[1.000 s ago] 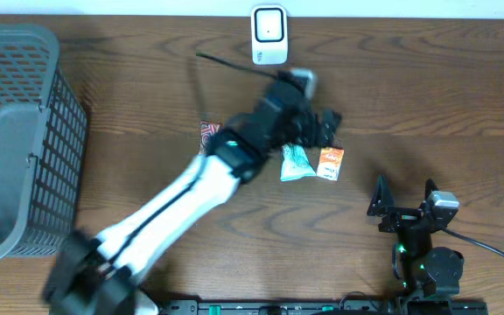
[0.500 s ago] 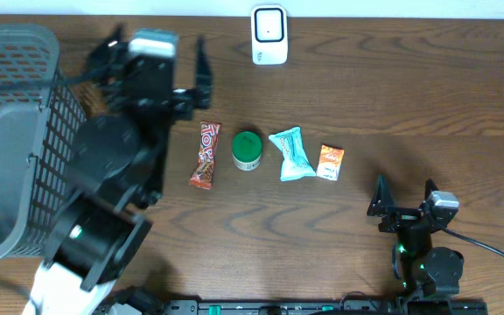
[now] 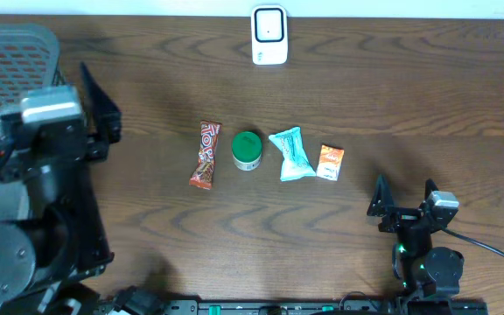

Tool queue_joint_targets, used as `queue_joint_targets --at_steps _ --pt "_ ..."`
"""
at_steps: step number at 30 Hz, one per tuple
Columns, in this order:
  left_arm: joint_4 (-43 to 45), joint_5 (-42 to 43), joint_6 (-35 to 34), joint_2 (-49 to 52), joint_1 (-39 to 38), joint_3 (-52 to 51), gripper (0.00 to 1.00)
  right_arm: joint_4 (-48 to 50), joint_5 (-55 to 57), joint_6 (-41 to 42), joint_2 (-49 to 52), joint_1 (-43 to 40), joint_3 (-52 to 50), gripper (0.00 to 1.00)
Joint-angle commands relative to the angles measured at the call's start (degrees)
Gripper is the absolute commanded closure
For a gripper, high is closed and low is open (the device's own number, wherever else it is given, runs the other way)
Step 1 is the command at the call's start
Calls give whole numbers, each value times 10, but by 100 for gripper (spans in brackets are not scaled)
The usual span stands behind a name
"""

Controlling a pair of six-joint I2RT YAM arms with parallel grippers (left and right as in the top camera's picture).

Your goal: Scan the item barcode

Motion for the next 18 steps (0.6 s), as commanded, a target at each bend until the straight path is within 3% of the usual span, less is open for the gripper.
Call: queue_joint_targets --at_steps 1,8,11,15,18 --pt "1 -16 11 -8 23 15 2 -1 5 5 -3 3 -1 1" --pt "-9 -7 -54 -27 118 15 2 -1 5 5 -3 3 -1 1" --pt "-45 54 -90 -48 148 15 2 -1 5 5 -3 3 -1 1" --pt "-103 171 -192 -89 181 14 2 -1 5 5 -3 3 -1 1" --pt "-115 208 -239 -127 202 13 2 -1 5 5 -3 3 -1 1"
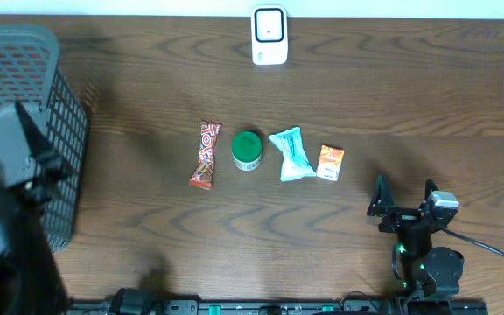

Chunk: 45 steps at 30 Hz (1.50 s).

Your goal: Scan the item barcode

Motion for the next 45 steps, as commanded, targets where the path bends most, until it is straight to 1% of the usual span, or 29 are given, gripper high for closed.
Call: queue_joint_targets --at_steps 1,5,9,12,24,33,38,45 --pt "-3 81 -89 -48 23 11 2 -1 5 5 -3 3 -1 1" --pt "-2 86 -96 -100 42 6 2 -1 5 5 -3 3 -1 1" --pt "-3 86 -128 -161 53 -8 2 -1 5 5 -3 3 -1 1" --pt "-2 87 -128 -199 57 -19 2 -1 5 5 -3 3 -1 1" --pt "19 86 -128 -262 57 -50 2 -1 5 5 -3 3 -1 1" --pt "55 86 -127 -325 64 -106 2 -1 5 5 -3 3 -1 1" --pt "61 85 -127 -348 94 -128 2 -2 5 5 -3 3 -1 1" --pt "63 84 -127 -347 162 -129 2 -1 5 5 -3 3 -1 1"
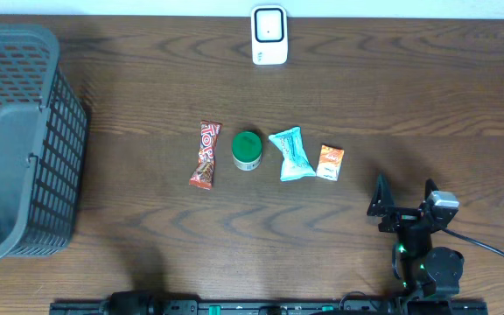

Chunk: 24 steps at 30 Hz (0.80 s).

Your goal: Scan the item barcode

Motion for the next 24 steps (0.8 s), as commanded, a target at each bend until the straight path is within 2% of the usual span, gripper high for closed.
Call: queue_joint_targets --at_steps 1,12,15,21,24 --pt "6 7 -7 -6 29 -2 2 -1 5 5 -2 3 -1 1" --pt "64 39 -23 -2 34 -2 2 -1 5 5 -2 3 -1 1" --pt "55 49 -68 4 34 -2 2 -1 5 5 -2 3 -1 1" --pt "-10 151 -69 7 33 -13 2 -1 5 5 -2 3 -1 1" --pt "-26 164 -74 7 33 -46 2 -1 5 5 -2 3 -1 1"
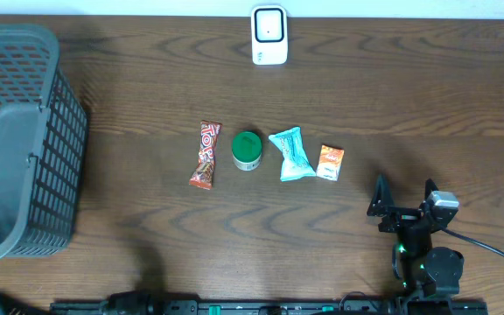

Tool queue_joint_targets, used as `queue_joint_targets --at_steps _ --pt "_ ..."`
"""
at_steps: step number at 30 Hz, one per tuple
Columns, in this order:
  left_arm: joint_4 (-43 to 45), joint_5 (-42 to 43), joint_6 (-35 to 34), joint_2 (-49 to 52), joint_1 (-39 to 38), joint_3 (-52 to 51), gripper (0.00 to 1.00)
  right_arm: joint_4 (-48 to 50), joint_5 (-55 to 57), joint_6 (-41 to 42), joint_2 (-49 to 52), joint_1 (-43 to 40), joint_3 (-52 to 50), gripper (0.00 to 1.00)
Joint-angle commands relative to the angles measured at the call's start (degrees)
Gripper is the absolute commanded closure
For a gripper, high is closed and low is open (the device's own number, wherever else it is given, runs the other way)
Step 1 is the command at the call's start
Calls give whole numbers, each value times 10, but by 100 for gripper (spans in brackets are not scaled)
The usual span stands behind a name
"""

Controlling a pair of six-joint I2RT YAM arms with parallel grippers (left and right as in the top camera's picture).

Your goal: Scan the item barcode

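Four items lie in a row mid-table: a red candy bar (206,155), a green round tub (247,150), a teal packet (291,154) and a small orange packet (331,163). The white barcode scanner (269,35) stands at the far edge, in the centre. My right gripper (403,194) rests open near the front right, below and right of the orange packet, holding nothing. The left gripper is out of view; only a dark tip (7,303) shows at the bottom left edge.
A grey mesh basket (20,144) fills the left side of the table. The right arm's base and cable (488,254) sit at the front right corner. A dark rail (234,307) runs along the front edge.
A dark tip has appeared at the bottom left edge of the overhead view. The items, scanner, basket and right gripper have not moved.
At first the left arm loomed over the basket and hid most of it. Then it stood lower at the left, with more of the basket showing. Later it was gone from view with the whole basket visible. The items and right gripper stayed put throughout.
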Motion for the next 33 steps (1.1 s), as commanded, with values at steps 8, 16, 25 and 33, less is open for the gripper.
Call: queue_joint_targets --at_steps 8,16,25,33 --pt "-4 20 -58 6 1 -158 2 -1 5 5 -2 3 -1 1" --pt "19 6 -91 6 1 -281 2 -1 5 5 -2 3 -1 1" --pt "85 6 -130 6 1 -427 2 -1 5 5 -2 3 -1 1" --pt "90 96 -112 6 1 -503 2 -1 5 5 -2 3 -1 1"
